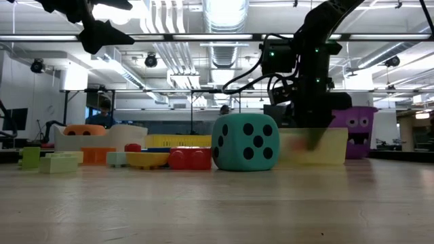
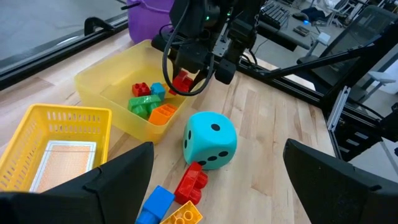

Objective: Pick & Place Toys
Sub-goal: Put the red game piece into the yellow bin

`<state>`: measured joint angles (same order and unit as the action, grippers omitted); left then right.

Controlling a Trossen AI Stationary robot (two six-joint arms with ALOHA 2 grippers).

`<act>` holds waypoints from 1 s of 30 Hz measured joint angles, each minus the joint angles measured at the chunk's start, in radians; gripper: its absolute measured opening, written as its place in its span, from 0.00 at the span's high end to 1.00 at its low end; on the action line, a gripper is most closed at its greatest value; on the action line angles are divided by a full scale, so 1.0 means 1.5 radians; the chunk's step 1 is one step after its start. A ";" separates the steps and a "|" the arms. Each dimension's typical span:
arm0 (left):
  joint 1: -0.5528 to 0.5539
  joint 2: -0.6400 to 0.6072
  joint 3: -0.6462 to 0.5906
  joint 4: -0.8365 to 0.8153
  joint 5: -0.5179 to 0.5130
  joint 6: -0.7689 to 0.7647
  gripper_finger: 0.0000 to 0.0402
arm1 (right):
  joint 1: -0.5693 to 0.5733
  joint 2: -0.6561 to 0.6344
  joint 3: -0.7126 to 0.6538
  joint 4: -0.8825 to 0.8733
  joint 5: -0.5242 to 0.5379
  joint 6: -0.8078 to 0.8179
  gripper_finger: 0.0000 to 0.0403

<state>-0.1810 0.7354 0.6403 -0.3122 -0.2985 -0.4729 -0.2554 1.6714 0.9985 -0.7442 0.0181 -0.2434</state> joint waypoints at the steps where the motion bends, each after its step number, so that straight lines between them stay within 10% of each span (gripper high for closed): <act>1: 0.000 0.000 0.000 0.000 0.000 0.000 0.11 | 0.000 0.000 0.000 0.000 0.000 -0.001 0.60; 19: 0.000 0.000 0.000 0.000 0.000 0.000 0.11 | -0.003 0.000 0.000 0.001 -0.023 0.054 0.60; 30: 0.000 0.000 0.000 0.000 0.000 0.000 0.11 | -0.003 0.000 0.000 0.001 -0.012 0.109 0.34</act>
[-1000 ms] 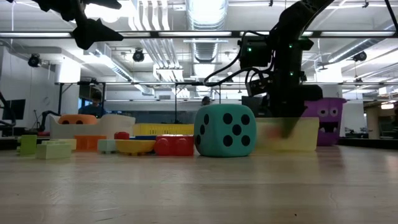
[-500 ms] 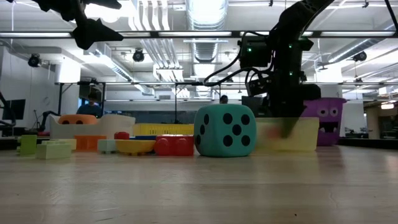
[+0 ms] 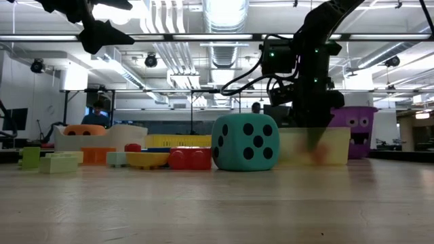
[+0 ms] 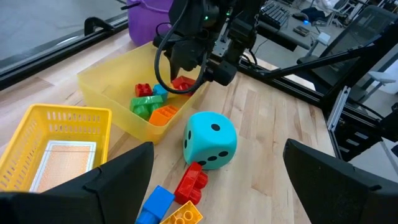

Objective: Pick & Place Toys
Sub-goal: Put the red game piece into the yellow bin, then put the blue deck of cards into the yellow basket

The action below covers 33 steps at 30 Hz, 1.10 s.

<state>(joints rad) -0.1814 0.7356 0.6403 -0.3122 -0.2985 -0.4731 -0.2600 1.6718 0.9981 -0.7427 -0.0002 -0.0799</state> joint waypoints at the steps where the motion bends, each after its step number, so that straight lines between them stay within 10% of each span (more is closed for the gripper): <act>1: 0.000 0.000 0.000 0.000 0.000 0.000 0.11 | 0.000 0.000 0.000 0.000 0.000 0.000 0.33; 25: 0.000 0.036 0.000 -0.005 0.003 -0.014 0.11 | 0.072 -0.046 0.134 -0.086 0.214 0.075 0.32; 33: -0.004 0.114 0.049 -0.101 0.175 -0.070 0.11 | 0.173 -0.127 0.150 -0.055 0.247 0.251 0.32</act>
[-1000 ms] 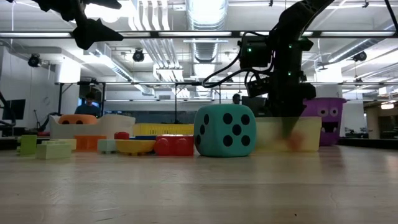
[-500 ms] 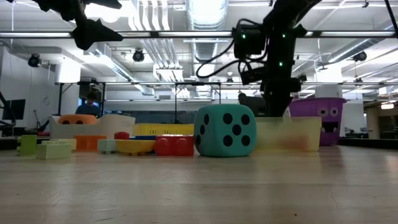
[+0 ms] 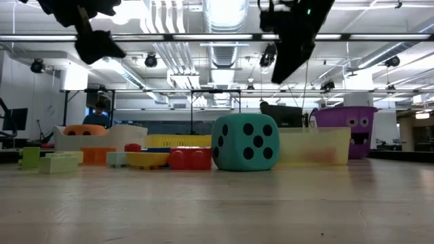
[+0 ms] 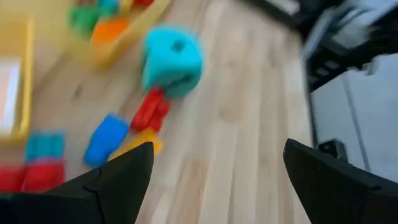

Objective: Pick & Place Toys
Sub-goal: Put the blue deck of cards into the yellow basket

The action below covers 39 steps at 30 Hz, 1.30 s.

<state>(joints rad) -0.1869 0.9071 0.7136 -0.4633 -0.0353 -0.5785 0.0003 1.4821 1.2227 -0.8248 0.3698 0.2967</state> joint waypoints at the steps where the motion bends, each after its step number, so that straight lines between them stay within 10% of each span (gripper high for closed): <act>1: 0.000 0.012 0.016 -0.038 -0.001 -0.019 0.11 | 0.018 -0.005 -0.001 0.004 0.000 0.027 0.32; 11: -0.004 0.122 0.133 -0.420 -0.011 -0.235 0.11 | 0.187 0.016 -0.004 0.090 0.133 0.119 0.32; 39: -0.228 0.282 0.109 -0.437 0.003 -0.491 0.11 | 0.356 0.133 0.005 0.126 0.273 0.362 0.32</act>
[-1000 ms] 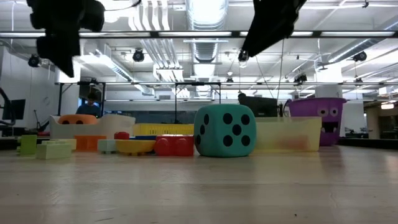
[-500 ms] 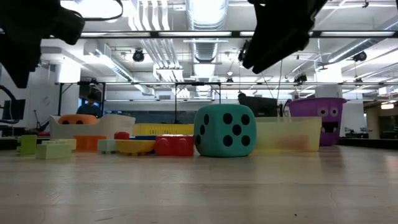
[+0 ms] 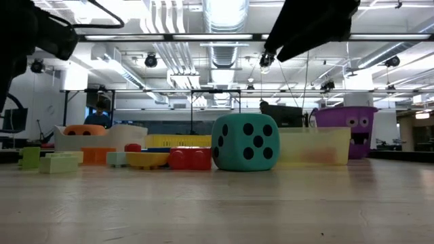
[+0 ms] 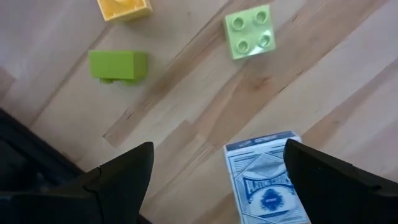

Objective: Pick & Place Toys
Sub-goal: Put the blue deck of cards into the yellow basket

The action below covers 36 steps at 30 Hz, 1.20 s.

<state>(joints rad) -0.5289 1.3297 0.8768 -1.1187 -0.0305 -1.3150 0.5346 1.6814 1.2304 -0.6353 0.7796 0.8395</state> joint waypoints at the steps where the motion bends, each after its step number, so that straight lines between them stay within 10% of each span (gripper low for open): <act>1: -0.003 0.008 0.000 0.001 0.004 -0.003 0.11 | 0.000 0.000 0.000 -0.001 0.001 0.000 0.32; 36: -0.180 0.176 0.000 0.163 0.041 -0.211 0.11 | 0.016 0.003 -0.005 0.007 -0.001 0.003 0.32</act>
<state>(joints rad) -0.7994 1.5942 0.8768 -0.8738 0.0303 -1.6310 0.5589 1.6863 1.2228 -0.6242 0.7776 0.8433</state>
